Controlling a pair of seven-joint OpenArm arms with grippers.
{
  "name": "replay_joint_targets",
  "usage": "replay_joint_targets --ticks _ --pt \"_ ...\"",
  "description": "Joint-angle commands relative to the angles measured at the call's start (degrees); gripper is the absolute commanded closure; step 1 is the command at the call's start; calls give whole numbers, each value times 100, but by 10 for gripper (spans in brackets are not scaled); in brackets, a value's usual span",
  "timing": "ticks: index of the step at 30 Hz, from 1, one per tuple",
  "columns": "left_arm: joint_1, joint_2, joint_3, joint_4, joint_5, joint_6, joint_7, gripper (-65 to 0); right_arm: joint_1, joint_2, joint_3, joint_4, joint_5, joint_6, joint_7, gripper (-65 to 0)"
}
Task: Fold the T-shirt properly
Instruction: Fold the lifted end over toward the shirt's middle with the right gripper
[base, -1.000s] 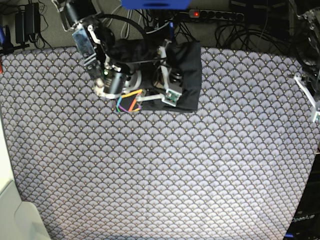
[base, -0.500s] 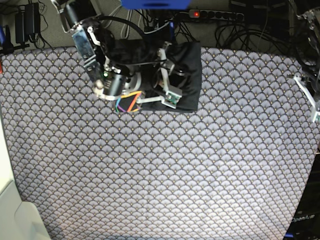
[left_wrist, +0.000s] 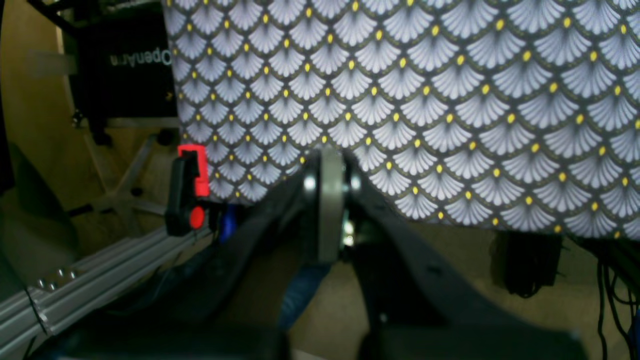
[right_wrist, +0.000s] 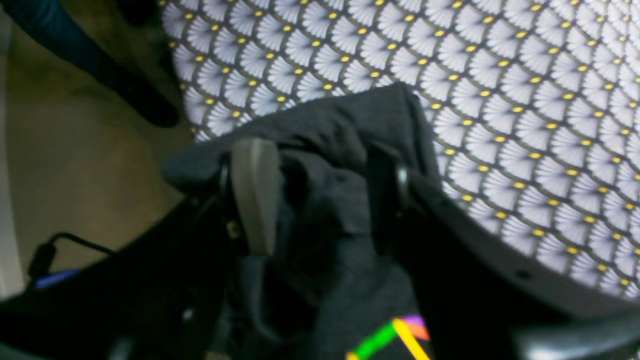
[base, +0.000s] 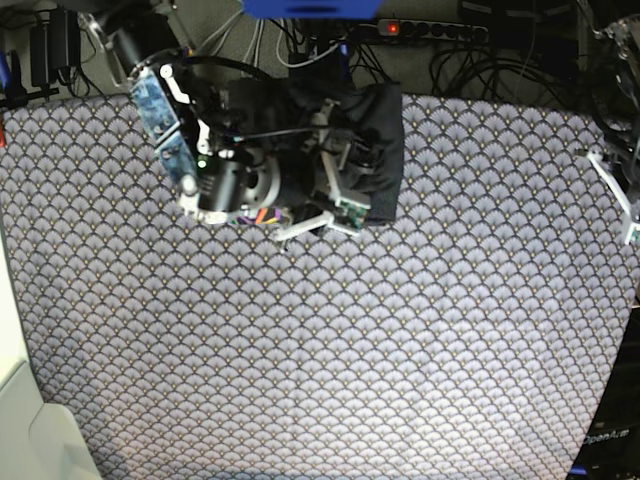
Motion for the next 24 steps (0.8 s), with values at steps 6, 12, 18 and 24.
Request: replay_joint_targets --ticks 6,12,18,24 --pt "-32 -125 -41 53 33 0 -58 -3 82 457 303 75 71 -1 137 -46" --pt "-50 -125 -41 53 33 0 -58 -3 -103 562 954 -92 -255 -1 146 0" --pt "-59 -125 -41 53 33 8 -58 -3 -613 369 910 -303 -641 -1 647 0" --pt "-59 -125 -41 53 33 8 -58 -3 -815 43 470 -541 -852 -1 884 0"
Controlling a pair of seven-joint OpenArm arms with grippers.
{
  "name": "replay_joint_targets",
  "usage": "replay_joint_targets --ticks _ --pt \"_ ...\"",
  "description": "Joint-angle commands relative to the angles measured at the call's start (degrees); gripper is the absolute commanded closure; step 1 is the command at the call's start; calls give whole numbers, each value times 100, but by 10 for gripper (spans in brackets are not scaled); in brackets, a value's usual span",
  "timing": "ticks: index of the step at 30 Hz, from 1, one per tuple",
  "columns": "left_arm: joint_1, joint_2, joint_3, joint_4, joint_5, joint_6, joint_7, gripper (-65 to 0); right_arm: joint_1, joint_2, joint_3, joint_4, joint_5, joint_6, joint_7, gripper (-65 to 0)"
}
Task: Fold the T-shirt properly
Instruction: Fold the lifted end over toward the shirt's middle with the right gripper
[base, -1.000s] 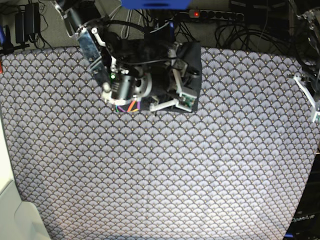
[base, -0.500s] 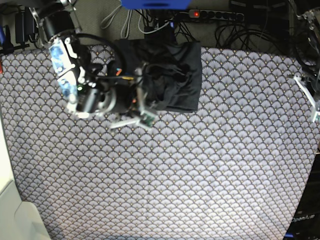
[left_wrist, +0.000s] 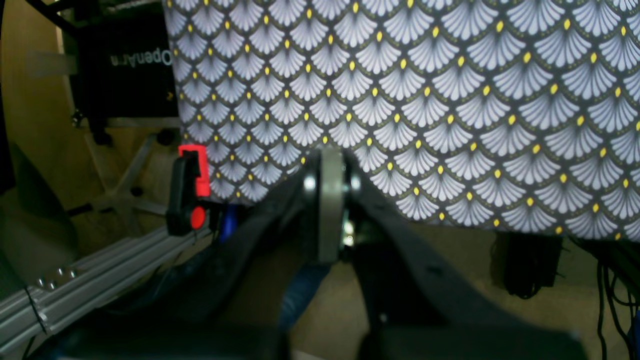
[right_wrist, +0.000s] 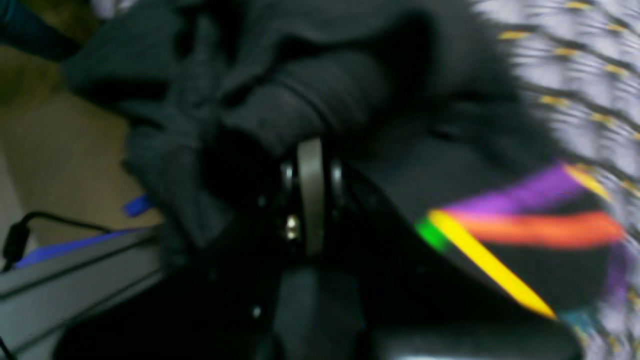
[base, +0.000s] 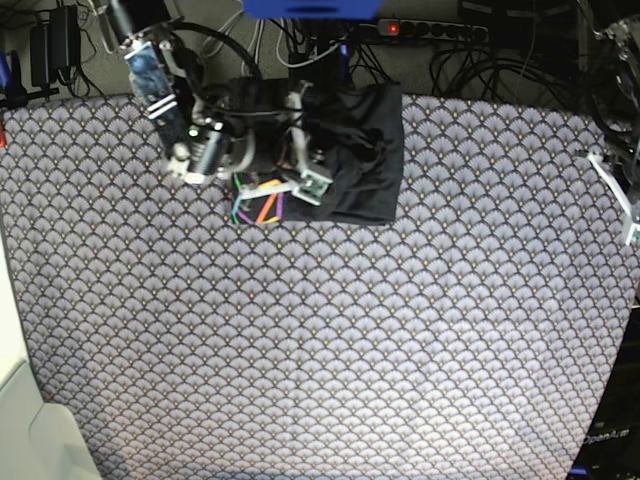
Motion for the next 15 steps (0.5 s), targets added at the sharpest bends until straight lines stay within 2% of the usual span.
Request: replay_joint_targets --ticks 1,7,11,15 --pt "-43 -123 -41 77 27 8 -62 -3 152 -66 -138 67 103 -1 128 0" --pt "-8 -123 -41 77 27 8 -62 -3 723 -532 -824 5 103 -1 49 0" --pt "1 -123 -41 77 27 8 -62 -3 1013 -901 -1070 -39 103 -1 -390 0" --pt "53 -123 -41 86 27 8 -62 -3 1039 -919 -1132 -39 103 -1 -461 0"
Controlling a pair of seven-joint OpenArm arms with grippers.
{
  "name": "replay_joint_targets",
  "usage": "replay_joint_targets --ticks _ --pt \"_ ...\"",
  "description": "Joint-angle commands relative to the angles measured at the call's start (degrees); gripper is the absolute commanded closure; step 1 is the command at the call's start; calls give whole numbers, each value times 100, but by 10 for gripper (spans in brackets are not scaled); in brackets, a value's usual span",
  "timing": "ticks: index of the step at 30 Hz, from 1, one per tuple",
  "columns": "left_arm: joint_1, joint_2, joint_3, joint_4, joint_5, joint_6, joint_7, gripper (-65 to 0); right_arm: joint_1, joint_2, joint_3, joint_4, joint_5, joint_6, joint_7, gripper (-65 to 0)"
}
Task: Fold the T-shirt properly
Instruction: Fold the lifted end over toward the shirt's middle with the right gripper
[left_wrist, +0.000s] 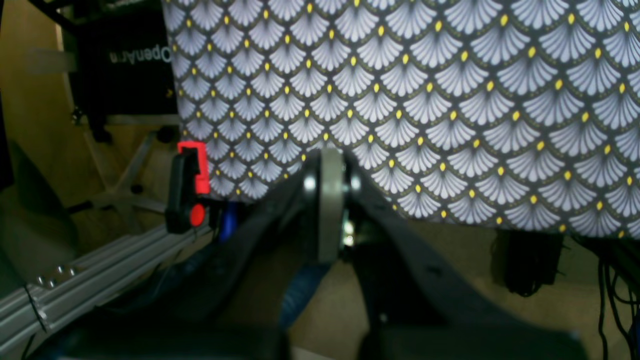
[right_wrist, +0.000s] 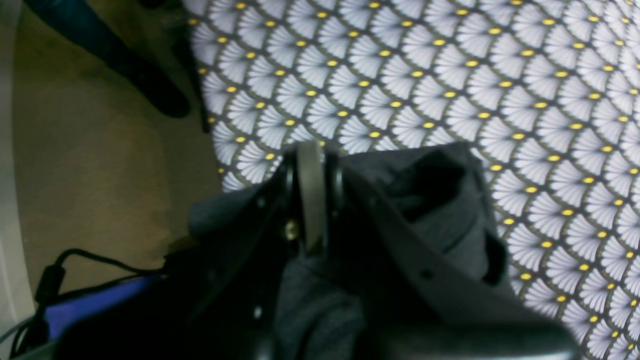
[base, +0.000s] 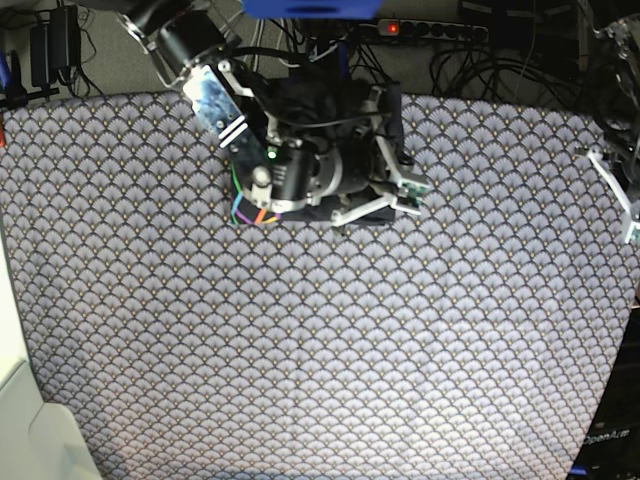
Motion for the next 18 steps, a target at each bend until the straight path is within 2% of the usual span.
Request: replay_joint_targets --ticks 1,12,16,18 --pt "19 -118 -41 84 11 6 -42 -3 91 12 16 86 48 -1 79 0" --pt "27 -65 -6 66 11 6 -42 -3 38 874 68 112 48 -1 105 0" --pt "27 -39 11 66 11 6 -42 -3 38 839 68 95 48 -1 123 0" --pt "36 22 11 66 11 6 -42 -3 100 742 51 95 48 -1 299 0"
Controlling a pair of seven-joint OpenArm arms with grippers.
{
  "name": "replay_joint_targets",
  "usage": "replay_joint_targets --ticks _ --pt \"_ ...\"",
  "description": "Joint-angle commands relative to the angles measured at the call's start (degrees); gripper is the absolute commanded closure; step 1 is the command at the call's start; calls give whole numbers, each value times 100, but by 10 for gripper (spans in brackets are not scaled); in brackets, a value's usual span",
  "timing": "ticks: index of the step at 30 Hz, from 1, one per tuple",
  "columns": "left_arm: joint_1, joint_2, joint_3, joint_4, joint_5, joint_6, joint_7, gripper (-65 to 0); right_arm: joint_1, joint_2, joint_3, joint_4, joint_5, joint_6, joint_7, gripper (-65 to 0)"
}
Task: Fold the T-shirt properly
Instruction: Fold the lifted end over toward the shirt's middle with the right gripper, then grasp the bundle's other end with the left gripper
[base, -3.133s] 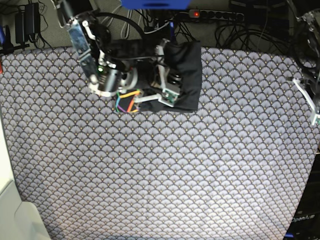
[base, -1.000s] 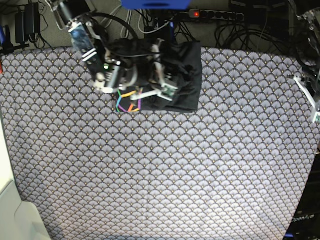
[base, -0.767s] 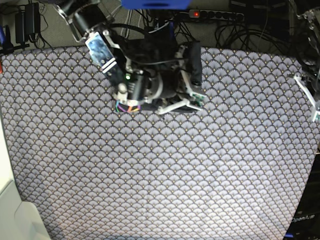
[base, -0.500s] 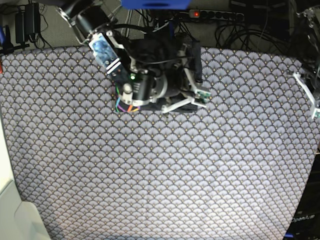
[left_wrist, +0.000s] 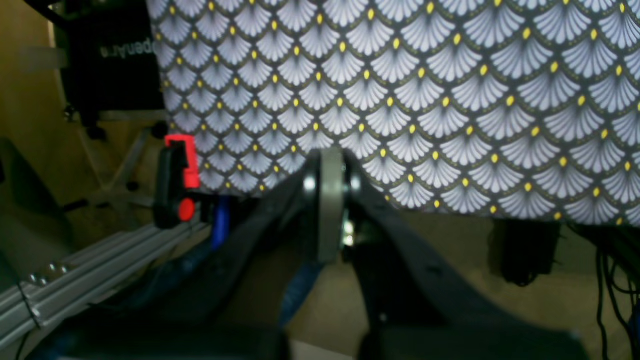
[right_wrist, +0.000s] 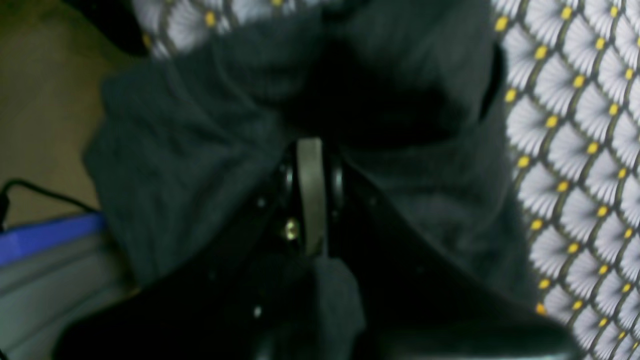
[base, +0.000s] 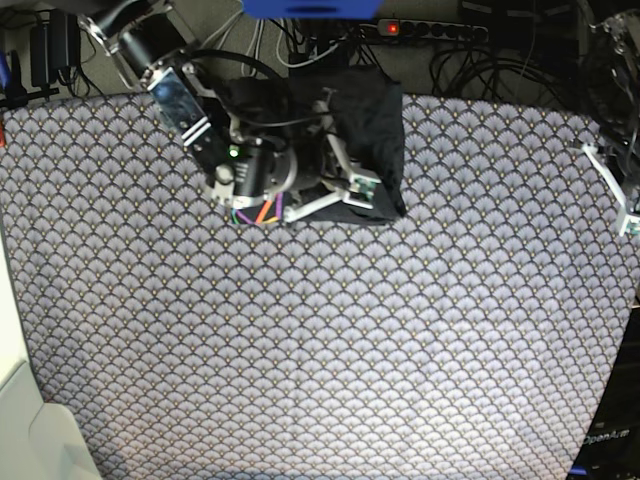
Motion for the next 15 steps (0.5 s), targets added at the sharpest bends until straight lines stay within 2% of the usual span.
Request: replay_joint_targets --ticks 1,8,12,15 --pt "-45 -52 -50 68 7 6 -58 -3 143 -69 9 68 107 -3 236 0" --pt "52 159 -32 121 -2 6 -58 -3 847 -473 -17 -1145 107 -3 500 0" --pt "43 274 -24 130 -11 6 -58 -3 1216 -500 -26 -1866 107 -3 834 0" --pt "43 274 12 130 -28 6 -58 -3 1251 -465 -26 -1655 116 -3 816 0"
